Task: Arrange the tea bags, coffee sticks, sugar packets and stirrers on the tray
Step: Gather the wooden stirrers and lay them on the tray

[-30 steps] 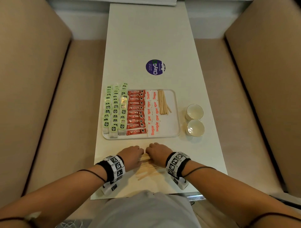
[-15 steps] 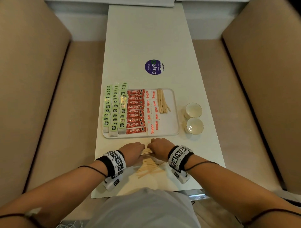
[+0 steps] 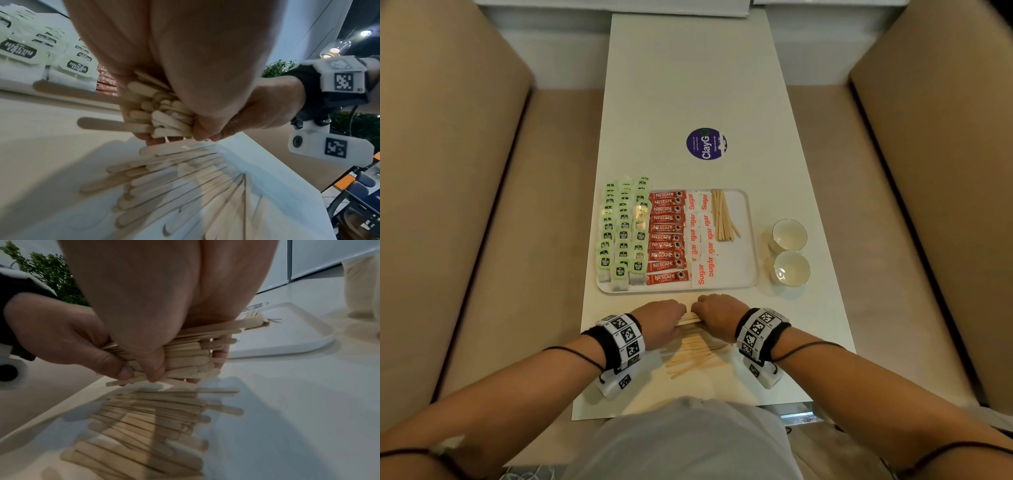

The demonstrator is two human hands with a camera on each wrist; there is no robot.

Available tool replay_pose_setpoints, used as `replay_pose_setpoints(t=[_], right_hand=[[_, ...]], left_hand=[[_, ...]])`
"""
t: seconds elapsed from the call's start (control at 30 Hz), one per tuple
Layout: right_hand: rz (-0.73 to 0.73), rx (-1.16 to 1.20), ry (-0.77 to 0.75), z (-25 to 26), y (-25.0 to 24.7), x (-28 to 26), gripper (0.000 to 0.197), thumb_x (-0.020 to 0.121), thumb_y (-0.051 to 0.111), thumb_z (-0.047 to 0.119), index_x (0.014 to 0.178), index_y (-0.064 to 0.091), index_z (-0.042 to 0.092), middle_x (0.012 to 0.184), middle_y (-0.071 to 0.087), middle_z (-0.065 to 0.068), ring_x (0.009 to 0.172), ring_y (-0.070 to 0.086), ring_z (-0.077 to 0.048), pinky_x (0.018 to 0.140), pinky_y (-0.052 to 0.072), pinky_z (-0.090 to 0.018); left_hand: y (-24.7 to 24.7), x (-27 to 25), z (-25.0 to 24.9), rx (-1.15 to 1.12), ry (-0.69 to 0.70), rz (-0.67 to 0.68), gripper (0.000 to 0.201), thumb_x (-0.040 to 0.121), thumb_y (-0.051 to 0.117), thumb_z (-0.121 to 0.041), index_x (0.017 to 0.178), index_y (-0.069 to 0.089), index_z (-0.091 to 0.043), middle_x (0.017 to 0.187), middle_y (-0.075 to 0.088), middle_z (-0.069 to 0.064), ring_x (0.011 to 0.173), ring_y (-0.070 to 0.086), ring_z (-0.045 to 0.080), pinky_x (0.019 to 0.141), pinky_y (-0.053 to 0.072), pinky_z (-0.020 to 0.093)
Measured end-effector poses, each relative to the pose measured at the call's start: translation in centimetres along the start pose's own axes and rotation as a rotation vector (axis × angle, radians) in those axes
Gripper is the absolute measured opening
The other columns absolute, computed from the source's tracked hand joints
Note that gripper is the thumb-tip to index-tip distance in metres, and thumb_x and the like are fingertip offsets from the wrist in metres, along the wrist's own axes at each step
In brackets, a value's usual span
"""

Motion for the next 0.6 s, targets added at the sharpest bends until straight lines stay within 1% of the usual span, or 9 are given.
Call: replay_pose_setpoints(t=[0.1,0.23,0.33,0.4,0.47,0.53,0.6], right_hand=[[0.016,-0.009,-0.005,-0.1,-0.3,0.0,0.023,0.105,0.049,0.03,0.11,0.062,0.011,0.104,0.061,-0.009,0.093,0.061,-0.03,0.073,0.045,-0.037],[0.029,0.0,0.007,0.0,-0.7,0.0,0.021,0.102,0.05,0.024,0.11,0.065,0.012,0.103,0.061,-0.009,0.092,0.062,-0.029,0.078,0.052,-0.041],[0.015,0.012,0.017,0.1,-0.8,0.0,0.019,0.101,0.052,0.022,0.111,0.064,0.012,0.103,0.064,-0.009,0.093,0.064,-0.03,0.079,0.053,-0.041],[0.009,0.025,0.011,0.2,-0.8,0.0,0.019,0.102,0.052,0.023,0.114,0.061,0.012,0.106,0.066,-0.009,0.094,0.064,-0.029,0.079,0.051,-0.04],[0.0,0.039,0.007,0.4,-0.8,0.1,0.02,0.102,0.051,0.022,0.118,0.059,0.012,0.107,0.066,-0.009,0.094,0.065,-0.03,0.079,0.051,-0.039],[-0.01,0.042,0.001,0.5,-0.7,0.2,0.02,0.103,0.05,0.023,0.118,0.057,0.013,0.107,0.066,-0.009,0.094,0.065,-0.03,0.078,0.051,-0.04],[-0.021,0.037,-0.009,0.5,-0.9,0.1,0.021,0.105,0.049,0.025,0.119,0.056,0.012,0.11,0.065,-0.01,0.094,0.065,-0.032,0.078,0.05,-0.04]], left_hand=[[-0.3,0.1,-0.1,0.002,0.005,0.012,0.021,0.095,0.05,-0.03,0.106,0.056,-0.012,0.104,0.063,0.009,0.091,0.059,0.026,0.078,0.049,0.04],[-0.5,0.3,-0.4,0.038,-0.009,0.036,0.021,0.096,0.053,-0.029,0.107,0.056,-0.012,0.102,0.065,0.01,0.09,0.062,0.028,0.076,0.05,0.04],[-0.7,0.3,-0.6,0.041,-0.027,0.019,0.017,0.096,0.055,-0.028,0.107,0.054,-0.015,0.101,0.064,0.008,0.088,0.062,0.026,0.072,0.048,0.037],[-0.8,0.3,-0.7,0.031,-0.034,0.016,0.018,0.094,0.057,-0.026,0.11,0.055,-0.017,0.102,0.065,0.007,0.089,0.062,0.025,0.073,0.05,0.037],[-1.1,0.3,-0.7,0.013,-0.045,0.006,0.022,0.094,0.058,-0.029,0.114,0.057,-0.018,0.102,0.066,0.006,0.089,0.063,0.025,0.076,0.052,0.037],[-1.3,0.4,-0.7,-0.004,-0.059,0.005,0.023,0.094,0.057,-0.031,0.114,0.059,-0.019,0.103,0.068,0.005,0.087,0.064,0.024,0.077,0.054,0.038],[-1.4,0.4,-0.8,-0.004,-0.059,0.029,0.023,0.095,0.056,-0.029,0.114,0.061,-0.017,0.103,0.068,0.007,0.089,0.065,0.026,0.077,0.054,0.038]])
Point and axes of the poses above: each hand's wrist, its own x-axis towards the middle knuckle, its own y-axis out of the palm, z = x × y, the point moved 4 cm from there along x, towards the middle knuckle
